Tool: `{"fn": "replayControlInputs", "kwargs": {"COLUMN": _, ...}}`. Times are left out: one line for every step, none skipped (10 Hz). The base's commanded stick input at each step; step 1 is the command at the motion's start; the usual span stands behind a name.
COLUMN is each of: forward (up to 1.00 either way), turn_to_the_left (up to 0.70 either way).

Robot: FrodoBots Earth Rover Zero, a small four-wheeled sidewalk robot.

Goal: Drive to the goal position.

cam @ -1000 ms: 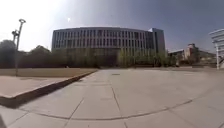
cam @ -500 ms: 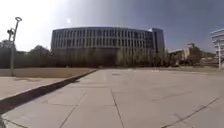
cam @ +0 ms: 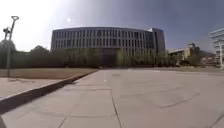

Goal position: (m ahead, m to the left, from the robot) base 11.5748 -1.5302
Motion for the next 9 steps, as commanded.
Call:
{"fn": "replayControlInputs", "kwargs": {"forward": 0.7, "turn_to_the_left": 0.0}}
{"fn": "replayControlInputs", "kwargs": {"forward": 0.7, "turn_to_the_left": 0.0}}
{"fn": "replayControlInputs", "kwargs": {"forward": 0.7, "turn_to_the_left": 0.0}}
{"fn": "replayControlInputs", "kwargs": {"forward": 0.7, "turn_to_the_left": 0.0}}
{"fn": "replayControlInputs", "kwargs": {"forward": 0.7, "turn_to_the_left": 0.0}}
{"fn": "replayControlInputs", "kwargs": {"forward": 0.7, "turn_to_the_left": 0.0}}
{"fn": "replayControlInputs", "kwargs": {"forward": 0.7, "turn_to_the_left": 0.0}}
{"fn": "replayControlInputs", "kwargs": {"forward": 0.7, "turn_to_the_left": 0.0}}
{"fn": "replayControlInputs", "kwargs": {"forward": 0.7, "turn_to_the_left": 0.0}}
